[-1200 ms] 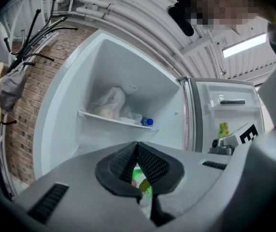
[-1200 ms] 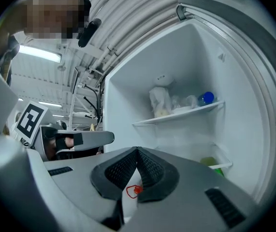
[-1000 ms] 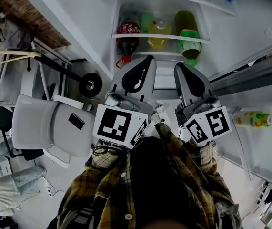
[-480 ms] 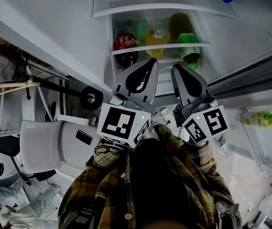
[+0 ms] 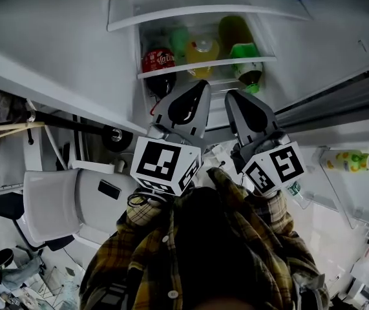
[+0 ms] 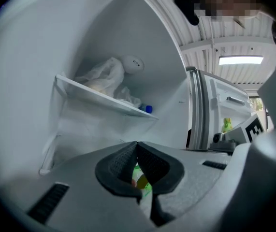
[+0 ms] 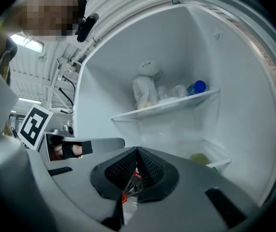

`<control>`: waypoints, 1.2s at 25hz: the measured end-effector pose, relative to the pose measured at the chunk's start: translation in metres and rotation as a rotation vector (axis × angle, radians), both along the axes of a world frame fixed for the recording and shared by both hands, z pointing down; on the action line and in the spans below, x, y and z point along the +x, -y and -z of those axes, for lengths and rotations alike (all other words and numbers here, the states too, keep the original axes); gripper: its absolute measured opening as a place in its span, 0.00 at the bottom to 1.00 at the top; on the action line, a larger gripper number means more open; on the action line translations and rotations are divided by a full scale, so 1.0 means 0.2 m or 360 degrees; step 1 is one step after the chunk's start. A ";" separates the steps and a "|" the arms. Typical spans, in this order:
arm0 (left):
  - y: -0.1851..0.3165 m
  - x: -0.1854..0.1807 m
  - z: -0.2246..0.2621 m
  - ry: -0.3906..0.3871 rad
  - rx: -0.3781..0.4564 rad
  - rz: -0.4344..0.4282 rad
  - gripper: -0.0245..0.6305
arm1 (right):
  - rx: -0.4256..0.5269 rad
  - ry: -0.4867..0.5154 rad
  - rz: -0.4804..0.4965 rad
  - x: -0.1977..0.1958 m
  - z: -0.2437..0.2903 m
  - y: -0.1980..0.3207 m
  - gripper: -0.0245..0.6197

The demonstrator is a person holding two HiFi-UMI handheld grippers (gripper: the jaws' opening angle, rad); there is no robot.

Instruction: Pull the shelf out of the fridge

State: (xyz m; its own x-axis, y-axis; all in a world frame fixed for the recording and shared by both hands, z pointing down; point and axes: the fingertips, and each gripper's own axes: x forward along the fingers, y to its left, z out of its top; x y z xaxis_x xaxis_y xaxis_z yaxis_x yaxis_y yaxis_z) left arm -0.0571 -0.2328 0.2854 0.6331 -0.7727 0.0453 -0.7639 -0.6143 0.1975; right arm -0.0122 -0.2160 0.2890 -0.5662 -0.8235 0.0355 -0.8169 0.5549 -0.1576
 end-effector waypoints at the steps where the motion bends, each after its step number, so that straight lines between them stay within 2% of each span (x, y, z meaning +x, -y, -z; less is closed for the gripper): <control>1: 0.01 0.02 -0.01 -0.0009 -0.0014 -0.0004 0.04 | -0.0001 -0.0004 -0.0001 0.01 0.00 0.00 0.06; 6: 0.03 0.08 -0.06 -0.0046 -0.0070 -0.0021 0.04 | -0.0012 -0.0019 -0.0002 0.08 -0.01 0.01 0.06; 14: 0.08 0.09 -0.11 -0.0084 -0.0136 0.0042 0.05 | -0.0037 -0.0029 -0.0004 0.14 -0.04 0.02 0.06; 22: 0.09 0.11 -0.17 -0.0169 -0.0250 0.0005 0.25 | -0.0041 -0.0017 -0.0003 0.16 -0.05 0.01 0.06; 26: 0.11 0.11 -0.22 -0.0285 -0.0360 -0.0007 0.36 | -0.0045 -0.0008 -0.0007 0.17 -0.05 0.01 0.06; 30: 0.13 0.10 -0.30 -0.0481 -0.0527 -0.0023 0.36 | -0.0057 0.0003 -0.0011 0.19 -0.07 0.00 0.06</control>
